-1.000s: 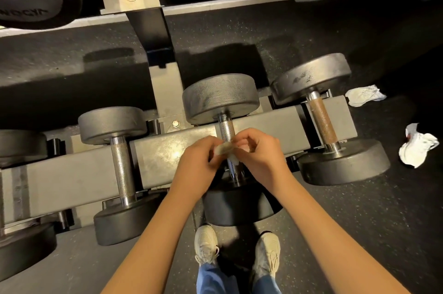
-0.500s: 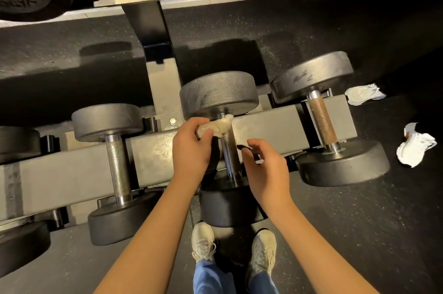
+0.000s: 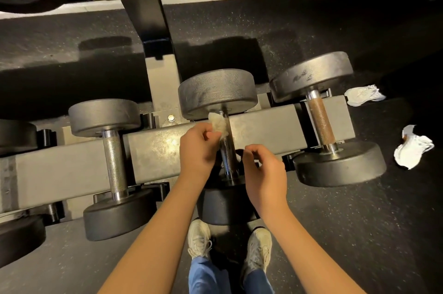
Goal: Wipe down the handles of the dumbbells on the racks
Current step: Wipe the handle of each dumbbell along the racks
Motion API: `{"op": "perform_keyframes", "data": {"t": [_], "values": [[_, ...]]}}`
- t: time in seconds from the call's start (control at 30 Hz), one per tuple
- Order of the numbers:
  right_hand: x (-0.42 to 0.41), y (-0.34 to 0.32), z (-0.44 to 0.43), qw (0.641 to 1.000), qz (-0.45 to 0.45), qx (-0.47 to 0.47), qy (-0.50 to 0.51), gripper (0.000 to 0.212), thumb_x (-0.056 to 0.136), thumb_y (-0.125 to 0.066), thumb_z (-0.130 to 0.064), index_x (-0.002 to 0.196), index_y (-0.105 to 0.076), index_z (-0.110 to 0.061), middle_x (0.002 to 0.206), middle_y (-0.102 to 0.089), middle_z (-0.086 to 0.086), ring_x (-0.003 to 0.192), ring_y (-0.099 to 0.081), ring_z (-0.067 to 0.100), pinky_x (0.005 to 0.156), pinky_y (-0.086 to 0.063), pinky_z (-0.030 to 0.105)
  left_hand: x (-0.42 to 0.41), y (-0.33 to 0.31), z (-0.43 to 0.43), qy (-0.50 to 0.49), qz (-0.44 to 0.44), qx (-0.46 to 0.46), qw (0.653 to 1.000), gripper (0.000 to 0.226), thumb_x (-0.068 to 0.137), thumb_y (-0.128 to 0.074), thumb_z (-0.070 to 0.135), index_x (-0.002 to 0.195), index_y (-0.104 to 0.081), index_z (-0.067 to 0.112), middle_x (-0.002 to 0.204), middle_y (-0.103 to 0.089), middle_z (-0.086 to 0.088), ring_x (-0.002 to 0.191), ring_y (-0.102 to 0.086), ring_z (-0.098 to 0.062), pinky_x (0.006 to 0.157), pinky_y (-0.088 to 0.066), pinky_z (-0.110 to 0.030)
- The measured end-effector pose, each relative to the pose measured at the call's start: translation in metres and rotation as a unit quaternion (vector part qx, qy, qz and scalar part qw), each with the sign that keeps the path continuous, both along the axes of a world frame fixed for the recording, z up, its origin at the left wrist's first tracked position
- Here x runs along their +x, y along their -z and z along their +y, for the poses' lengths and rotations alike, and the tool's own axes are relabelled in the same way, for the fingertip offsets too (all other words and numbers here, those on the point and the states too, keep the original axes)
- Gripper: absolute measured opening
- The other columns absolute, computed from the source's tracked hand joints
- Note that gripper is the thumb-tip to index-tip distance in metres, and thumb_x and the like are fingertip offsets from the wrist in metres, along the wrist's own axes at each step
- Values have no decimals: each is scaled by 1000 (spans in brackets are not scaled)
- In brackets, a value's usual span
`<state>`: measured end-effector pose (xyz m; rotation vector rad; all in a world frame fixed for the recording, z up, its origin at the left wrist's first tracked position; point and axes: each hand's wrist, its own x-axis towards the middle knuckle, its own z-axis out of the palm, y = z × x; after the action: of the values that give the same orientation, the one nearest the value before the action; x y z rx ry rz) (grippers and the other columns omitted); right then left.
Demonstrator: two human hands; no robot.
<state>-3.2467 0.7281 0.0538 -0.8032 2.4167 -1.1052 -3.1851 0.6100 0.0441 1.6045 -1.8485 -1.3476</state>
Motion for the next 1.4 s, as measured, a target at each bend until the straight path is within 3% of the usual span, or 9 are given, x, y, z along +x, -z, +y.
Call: {"op": "perform_keyframes", "data": {"t": [0.13, 0.2, 0.3, 0.43, 0.6, 0.73, 0.93, 1.27, 1.4], "values": [[1, 2, 1, 1000, -3, 5, 12, 14, 91, -56, -7, 83, -65, -14, 79, -66, 0, 72, -59, 18, 63, -48, 32, 11, 3, 15, 58, -30, 3, 998, 23, 87, -63, 9, 68, -60, -4, 66, -59, -16, 58, -46, -17, 57, -40, -30], [3, 2, 2, 1000, 5, 10, 12, 13, 92, -56, -9, 83, -64, -13, 77, -66, 2, 71, -59, 21, 62, -50, 40, 17, 1, 20, 78, -18, -9, 997, 23, 87, -62, 5, 66, -60, -6, 66, -58, -17, 55, -43, -13, 51, -35, -19], [6, -1, 5, 1000, 7, 16, 8, 13, 92, -55, -10, 85, -65, -8, 77, -66, 7, 72, -60, 26, 65, -51, 45, 9, -1, 12, 16, 30, -5, 999, 23, 86, -60, 3, 64, -55, -3, 62, -49, -10, 58, -38, -13, 54, -32, -19], [5, -3, 4, 999, -5, 32, -4, 16, 95, -52, -17, 91, -66, -11, 85, -68, 6, 79, -61, 24, 71, -50, 45, -13, -4, -3, -36, 66, -26, 997, 28, 83, -61, 7, 59, -47, 12, 55, -41, 3, 56, -33, -9, 55, -28, -25], [5, -2, 5, 999, -10, 32, 4, 17, 94, -52, -19, 89, -65, -10, 85, -68, 5, 80, -60, 25, 72, -50, 46, 2, 5, 17, 21, -21, -22, 999, 28, 83, -59, 4, 56, -50, 3, 54, -45, -6, 53, -36, -12, 52, -32, -24], [6, 0, 5, 1000, -14, 23, 14, 15, 93, -55, -18, 85, -65, -10, 82, -67, 4, 78, -61, 23, 71, -51, 46, 18, 9, 27, 49, -24, -15, 998, 26, 84, -63, 4, 58, -59, 6, 57, -54, 4, 55, -47, -10, 49, -32, -12], [6, 3, 4, 999, -32, 14, 22, 17, 94, -53, -19, 82, -64, -15, 77, -66, -1, 74, -60, 20, 69, -51, 45, -3, 9, 4, -47, 37, -11, 998, 22, 85, -62, 7, 65, -56, 0, 61, -49, -1, 58, -40, -9, 56, -35, -23], [6, 3, 4, 1000, 3, 25, -2, 20, 94, -51, -20, 82, -65, -12, 76, -66, 2, 71, -59, 22, 65, -49, 40, 26, 15, 24, 64, 5, 40, 997, 33, 85, -71, 18, 59, -51, 14, 58, -49, 0, 55, -43, -9, 56, -38, -14], [6, 3, 5, 999, 11, 28, -15, 22, 94, -49, -18, 78, -63, -14, 72, -62, -2, 65, -55, 19, 61, -48, 39, 7, 5, 12, -16, 29, 10, 999, 17, 86, -64, 10, 96, -57, 23, 73, -57, 3, 64, -52, -10, 61, -44, -24]]}}
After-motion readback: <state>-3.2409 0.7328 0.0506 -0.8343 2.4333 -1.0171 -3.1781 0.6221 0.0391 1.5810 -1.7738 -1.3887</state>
